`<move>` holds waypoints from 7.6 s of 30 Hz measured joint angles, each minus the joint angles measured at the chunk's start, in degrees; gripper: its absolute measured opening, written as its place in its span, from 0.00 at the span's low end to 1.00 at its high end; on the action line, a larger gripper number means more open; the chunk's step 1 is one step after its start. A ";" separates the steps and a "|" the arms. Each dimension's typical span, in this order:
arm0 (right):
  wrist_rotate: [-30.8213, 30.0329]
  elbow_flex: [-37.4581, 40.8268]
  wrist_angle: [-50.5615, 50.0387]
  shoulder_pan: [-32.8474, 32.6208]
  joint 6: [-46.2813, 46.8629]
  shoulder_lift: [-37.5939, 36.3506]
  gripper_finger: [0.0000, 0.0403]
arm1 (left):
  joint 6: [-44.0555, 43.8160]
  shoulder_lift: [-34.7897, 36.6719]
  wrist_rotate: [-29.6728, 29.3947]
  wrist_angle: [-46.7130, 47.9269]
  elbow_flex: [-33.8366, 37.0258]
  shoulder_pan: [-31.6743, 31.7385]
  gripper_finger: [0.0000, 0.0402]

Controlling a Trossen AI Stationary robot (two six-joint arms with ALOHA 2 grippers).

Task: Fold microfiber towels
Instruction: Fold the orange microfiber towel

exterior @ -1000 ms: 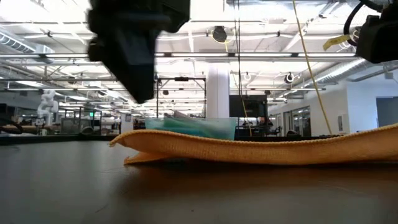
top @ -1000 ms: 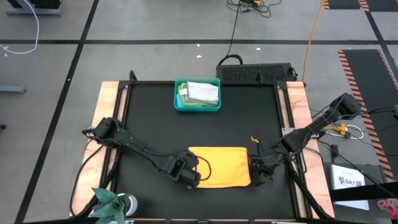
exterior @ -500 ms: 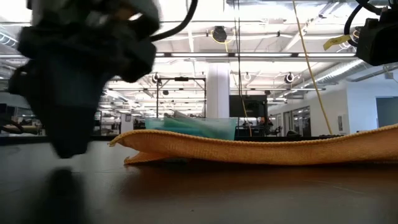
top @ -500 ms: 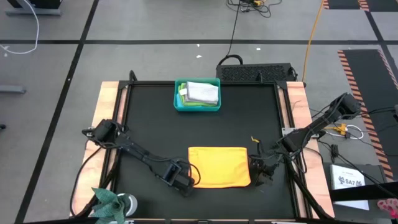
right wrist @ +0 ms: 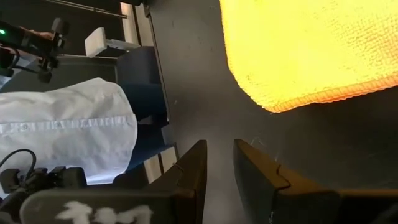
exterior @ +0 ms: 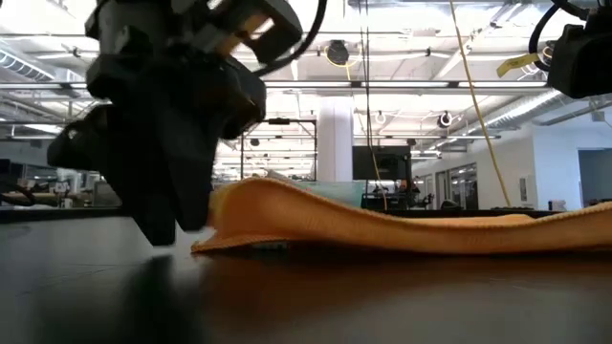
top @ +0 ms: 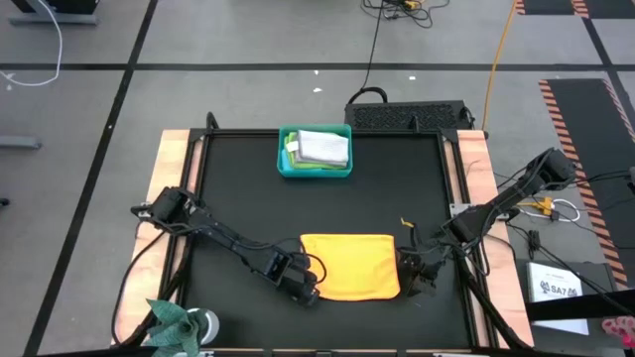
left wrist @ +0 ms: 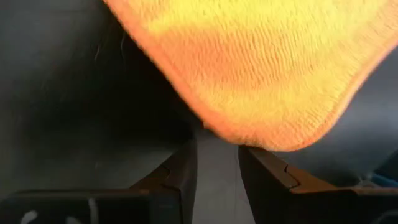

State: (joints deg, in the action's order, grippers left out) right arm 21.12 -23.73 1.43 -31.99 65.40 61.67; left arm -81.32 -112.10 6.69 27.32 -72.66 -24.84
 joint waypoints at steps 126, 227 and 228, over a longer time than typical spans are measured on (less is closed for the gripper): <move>-4.66 14.10 21.64 3.09 16.51 5.48 0.28 | -0.90 1.91 -6.35 -6.41 3.85 2.38 0.29; -1.29 13.42 38.70 15.62 7.08 6.60 0.00 | 6.93 10.30 -9.06 2.26 3.56 4.81 0.29; -1.29 13.42 38.64 15.52 6.94 6.62 0.00 | 7.34 10.30 -8.66 1.90 3.56 4.85 0.29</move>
State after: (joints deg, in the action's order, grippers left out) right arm 19.84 -10.31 40.07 -16.46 72.34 68.29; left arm -73.98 -101.80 -1.97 29.22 -69.10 -19.99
